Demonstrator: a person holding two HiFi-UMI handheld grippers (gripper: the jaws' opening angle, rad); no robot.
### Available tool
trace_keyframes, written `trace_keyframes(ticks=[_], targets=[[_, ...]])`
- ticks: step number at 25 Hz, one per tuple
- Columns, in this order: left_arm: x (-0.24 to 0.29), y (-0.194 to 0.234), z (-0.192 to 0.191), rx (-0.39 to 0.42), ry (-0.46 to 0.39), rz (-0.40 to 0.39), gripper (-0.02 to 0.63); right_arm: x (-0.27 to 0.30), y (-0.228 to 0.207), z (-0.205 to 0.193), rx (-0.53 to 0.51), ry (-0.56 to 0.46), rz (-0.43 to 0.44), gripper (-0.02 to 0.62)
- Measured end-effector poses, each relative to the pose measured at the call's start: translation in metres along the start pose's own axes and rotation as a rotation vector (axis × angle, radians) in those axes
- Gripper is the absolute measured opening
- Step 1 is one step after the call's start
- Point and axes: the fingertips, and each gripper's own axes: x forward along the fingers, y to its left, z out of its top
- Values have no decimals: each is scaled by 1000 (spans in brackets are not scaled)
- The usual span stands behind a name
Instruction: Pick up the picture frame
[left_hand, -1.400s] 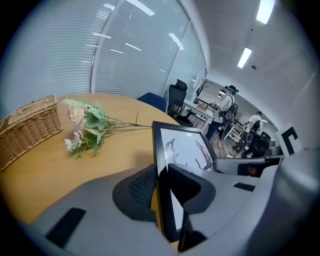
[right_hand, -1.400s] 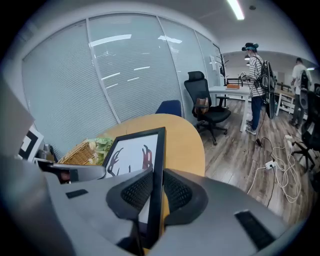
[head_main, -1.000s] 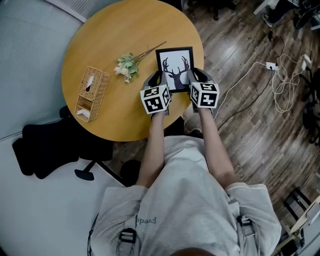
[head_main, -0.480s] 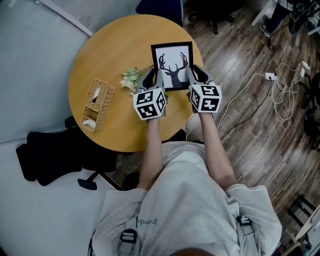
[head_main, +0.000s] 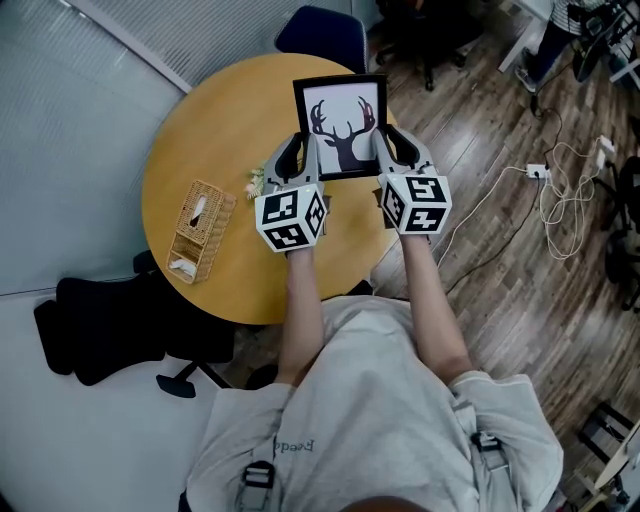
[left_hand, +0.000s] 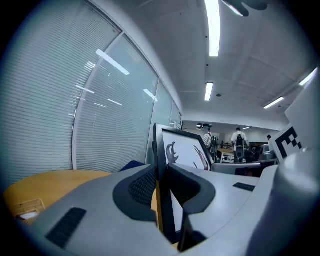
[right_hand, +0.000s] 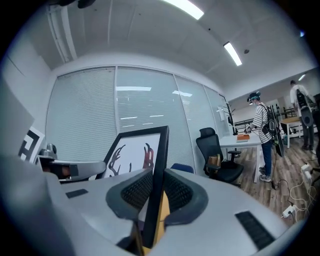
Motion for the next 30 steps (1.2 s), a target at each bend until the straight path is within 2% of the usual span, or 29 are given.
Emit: trace_keyframes(ticks=[8, 22, 30], targets=[[8, 16, -32, -27, 43, -25, 91, 15, 3, -26, -39, 67, 19, 77], [9, 19, -48, -63, 73, -45, 91, 10, 4, -41, -36, 88, -5, 78], [4, 15, -56, -57, 92, -63, 91, 4, 1, -52, -19, 108, -12, 80]])
